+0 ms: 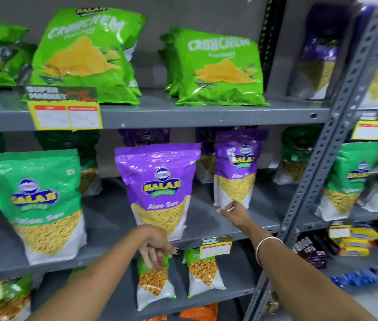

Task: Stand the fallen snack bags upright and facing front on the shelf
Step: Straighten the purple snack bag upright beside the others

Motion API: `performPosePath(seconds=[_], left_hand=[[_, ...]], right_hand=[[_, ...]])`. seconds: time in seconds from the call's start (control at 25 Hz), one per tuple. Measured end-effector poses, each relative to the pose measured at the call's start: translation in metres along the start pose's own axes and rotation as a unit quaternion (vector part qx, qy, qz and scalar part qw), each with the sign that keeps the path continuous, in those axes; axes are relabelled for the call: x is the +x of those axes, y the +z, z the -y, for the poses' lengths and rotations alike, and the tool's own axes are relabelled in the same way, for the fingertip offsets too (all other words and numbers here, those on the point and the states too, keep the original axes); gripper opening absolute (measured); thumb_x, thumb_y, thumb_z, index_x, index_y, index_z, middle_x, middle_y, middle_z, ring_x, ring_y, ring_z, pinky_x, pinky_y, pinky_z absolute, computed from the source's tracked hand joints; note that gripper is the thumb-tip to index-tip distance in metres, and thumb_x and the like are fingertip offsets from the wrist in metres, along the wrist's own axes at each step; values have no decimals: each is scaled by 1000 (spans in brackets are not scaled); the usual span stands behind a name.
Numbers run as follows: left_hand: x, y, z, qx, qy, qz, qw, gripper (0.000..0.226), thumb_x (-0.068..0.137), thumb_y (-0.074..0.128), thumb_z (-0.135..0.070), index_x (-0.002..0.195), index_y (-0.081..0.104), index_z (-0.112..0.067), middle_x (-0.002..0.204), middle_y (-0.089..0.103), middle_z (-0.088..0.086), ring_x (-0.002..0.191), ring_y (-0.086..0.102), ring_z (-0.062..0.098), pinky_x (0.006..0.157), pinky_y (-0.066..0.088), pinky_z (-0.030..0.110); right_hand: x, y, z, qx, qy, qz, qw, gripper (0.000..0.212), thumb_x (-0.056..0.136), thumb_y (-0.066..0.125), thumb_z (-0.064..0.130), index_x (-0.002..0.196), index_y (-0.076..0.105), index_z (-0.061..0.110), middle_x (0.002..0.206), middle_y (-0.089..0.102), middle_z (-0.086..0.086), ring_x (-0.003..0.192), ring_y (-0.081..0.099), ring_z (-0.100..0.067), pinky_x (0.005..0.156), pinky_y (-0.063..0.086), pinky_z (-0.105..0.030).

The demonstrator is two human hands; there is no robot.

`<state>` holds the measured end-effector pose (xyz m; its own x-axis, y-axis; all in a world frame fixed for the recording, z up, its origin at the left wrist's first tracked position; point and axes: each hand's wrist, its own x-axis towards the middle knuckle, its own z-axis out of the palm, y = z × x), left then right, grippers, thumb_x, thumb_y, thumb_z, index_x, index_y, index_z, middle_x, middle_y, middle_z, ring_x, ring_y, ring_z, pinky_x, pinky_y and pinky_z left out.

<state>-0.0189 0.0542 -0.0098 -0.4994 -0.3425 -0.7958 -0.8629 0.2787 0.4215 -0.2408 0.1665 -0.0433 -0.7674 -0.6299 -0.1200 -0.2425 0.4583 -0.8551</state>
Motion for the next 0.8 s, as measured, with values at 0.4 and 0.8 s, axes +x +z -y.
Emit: performPosePath(seconds=[0.4, 0.8], left_hand=[[104, 26, -140, -227, 210, -304, 901, 75, 76, 72, -11, 138, 31, -3, 141, 42, 18, 124, 46, 25, 102, 40, 36], [149, 23, -189, -363, 231, -370, 823, 46, 69, 67, 17, 102, 43, -6, 122, 56, 23, 104, 53, 21, 72, 47, 17]], right_hand=[[110, -113, -60, 38, -1, 36, 999, 44, 69, 80, 17, 84, 39, 25, 61, 47, 17, 52, 44, 4, 51, 38, -11], [141, -93, -63, 129, -29, 156, 979, 68, 61, 84, 9, 115, 44, 9, 132, 57, -16, 116, 57, -28, 103, 46, -45]])
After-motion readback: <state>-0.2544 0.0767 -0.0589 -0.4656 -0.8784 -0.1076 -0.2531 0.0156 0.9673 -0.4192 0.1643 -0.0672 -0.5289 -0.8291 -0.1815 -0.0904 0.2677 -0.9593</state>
